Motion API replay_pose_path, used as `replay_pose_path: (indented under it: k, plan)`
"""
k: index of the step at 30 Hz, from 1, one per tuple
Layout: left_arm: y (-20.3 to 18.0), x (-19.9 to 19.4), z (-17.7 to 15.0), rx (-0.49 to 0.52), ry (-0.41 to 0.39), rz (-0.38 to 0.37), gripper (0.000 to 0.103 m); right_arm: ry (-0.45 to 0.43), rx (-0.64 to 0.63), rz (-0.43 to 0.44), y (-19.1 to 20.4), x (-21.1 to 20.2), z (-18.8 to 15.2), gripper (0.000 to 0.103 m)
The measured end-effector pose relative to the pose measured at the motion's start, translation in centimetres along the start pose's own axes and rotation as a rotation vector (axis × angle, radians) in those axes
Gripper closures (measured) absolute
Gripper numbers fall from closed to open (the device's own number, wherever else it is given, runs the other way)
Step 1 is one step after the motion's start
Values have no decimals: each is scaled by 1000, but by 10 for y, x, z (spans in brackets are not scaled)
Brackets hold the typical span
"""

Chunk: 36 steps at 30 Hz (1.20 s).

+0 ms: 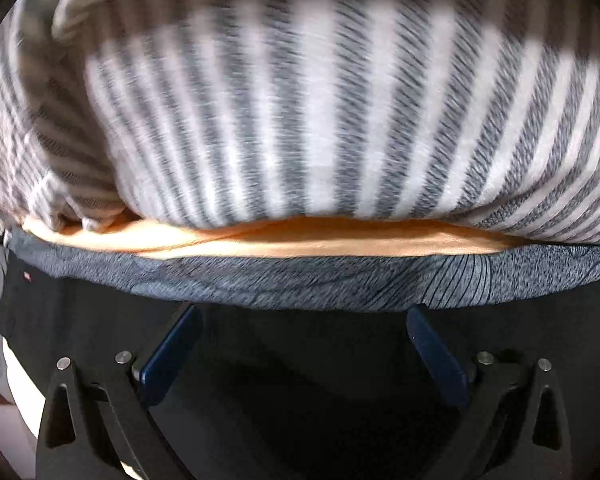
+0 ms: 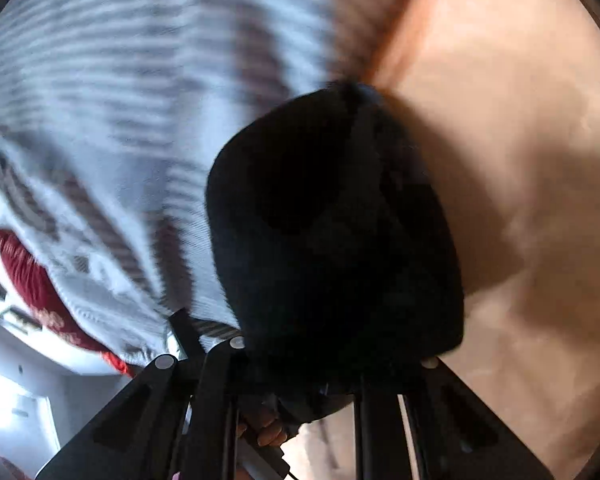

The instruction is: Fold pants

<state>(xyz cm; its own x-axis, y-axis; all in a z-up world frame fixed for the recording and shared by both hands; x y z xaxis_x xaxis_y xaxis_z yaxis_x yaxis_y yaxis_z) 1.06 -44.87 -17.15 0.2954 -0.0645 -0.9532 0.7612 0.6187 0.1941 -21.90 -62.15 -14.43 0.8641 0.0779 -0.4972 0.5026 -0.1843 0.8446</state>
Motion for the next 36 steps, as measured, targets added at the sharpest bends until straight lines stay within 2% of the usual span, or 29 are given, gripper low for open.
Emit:
replay_pose_path:
  k: [6,7,9,10,13,17,20,24,26,27,30,33,34,36]
  plan:
    - [21,-18,-26,27,-39,-12,0,15,-196,-28,54,1,-40,87]
    - [22,-13,-32,39,-34,-16,0,16,-238,-42,64,3,-50,87]
    - [14,4,-43,78,27,-55,0,15,-307,-71,79,9,-66,87]
    - [18,3,-43,59,2,-72,0,15,-344,-94,86,14,-74,87]
    - [34,-5,-45,28,19,-98,0,22,-449,-158,105,30,-101,87]
    - [96,-27,-51,-47,-33,-89,0,15,-632,-281,133,65,-147,87]
    - [162,-39,-59,-100,-52,-38,0,25,-734,-357,142,100,-181,87]
    - [242,-37,-74,-179,-31,14,0,28,-879,-492,137,163,-227,87]
    - [272,-30,-78,-208,-15,38,0,34,-967,-597,124,203,-251,87]
    - [275,-28,-88,-216,-11,46,0,37,-1006,-649,116,221,-263,86]
    - [302,-26,-111,-246,0,53,0,52,-1092,-792,86,265,-288,73]
    - [318,-17,-128,-260,14,54,0,23,-1197,-910,72,285,-305,57]
    - [324,-9,-129,-262,17,57,0,17,-1227,-911,72,284,-314,48]
    - [335,0,-131,-258,30,58,0,14,-1307,-881,85,281,-337,43]
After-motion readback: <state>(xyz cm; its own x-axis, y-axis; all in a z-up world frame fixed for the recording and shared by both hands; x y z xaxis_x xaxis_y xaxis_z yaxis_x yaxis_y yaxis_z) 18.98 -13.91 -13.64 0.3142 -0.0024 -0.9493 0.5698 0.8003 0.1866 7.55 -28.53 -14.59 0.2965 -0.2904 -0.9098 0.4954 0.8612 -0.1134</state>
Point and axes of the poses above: each gripper's, at about its wrist camera, not at the fingertips, and x roughly the way its jaws point, y to its left, z to its top, the point moved 8 cm from there along x, roughly the way its jaws point, and after that the axes turned 13 degrees about x, right-handed, at the moved point
